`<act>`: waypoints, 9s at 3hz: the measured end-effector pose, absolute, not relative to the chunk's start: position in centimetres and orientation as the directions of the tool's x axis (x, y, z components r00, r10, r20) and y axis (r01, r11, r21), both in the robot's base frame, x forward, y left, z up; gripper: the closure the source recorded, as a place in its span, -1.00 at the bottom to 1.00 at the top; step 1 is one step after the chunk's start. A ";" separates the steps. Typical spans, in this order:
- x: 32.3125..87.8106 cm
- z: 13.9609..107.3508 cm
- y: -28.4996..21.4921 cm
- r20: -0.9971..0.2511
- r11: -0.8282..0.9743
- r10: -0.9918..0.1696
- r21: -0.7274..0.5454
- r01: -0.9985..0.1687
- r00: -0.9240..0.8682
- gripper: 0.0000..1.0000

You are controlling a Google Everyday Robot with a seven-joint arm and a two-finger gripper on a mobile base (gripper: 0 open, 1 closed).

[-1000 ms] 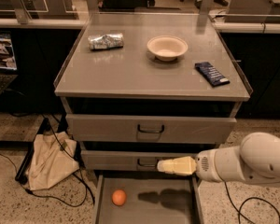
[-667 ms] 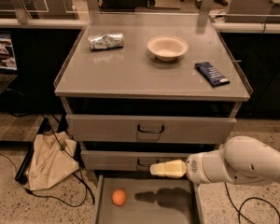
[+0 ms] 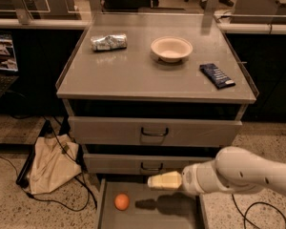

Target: Pick orange from bottom drawer and place on counter

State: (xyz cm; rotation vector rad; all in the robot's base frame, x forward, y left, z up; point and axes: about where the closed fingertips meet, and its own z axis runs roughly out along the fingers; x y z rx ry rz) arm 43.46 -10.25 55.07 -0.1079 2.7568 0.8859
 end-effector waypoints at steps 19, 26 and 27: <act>54.2 13.2 8.8 -0.169 0.814 0.187 0.578 0.056 -0.968 -1.00; 54.9 13.4 9.4 -0.166 0.802 0.194 0.594 0.058 -0.967 1.00; 54.4 15.0 8.9 -0.178 0.788 0.178 0.615 0.032 -0.968 1.00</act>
Offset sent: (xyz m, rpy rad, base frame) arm 0.0352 0.0786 -0.1215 0.1102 -0.0532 -0.0793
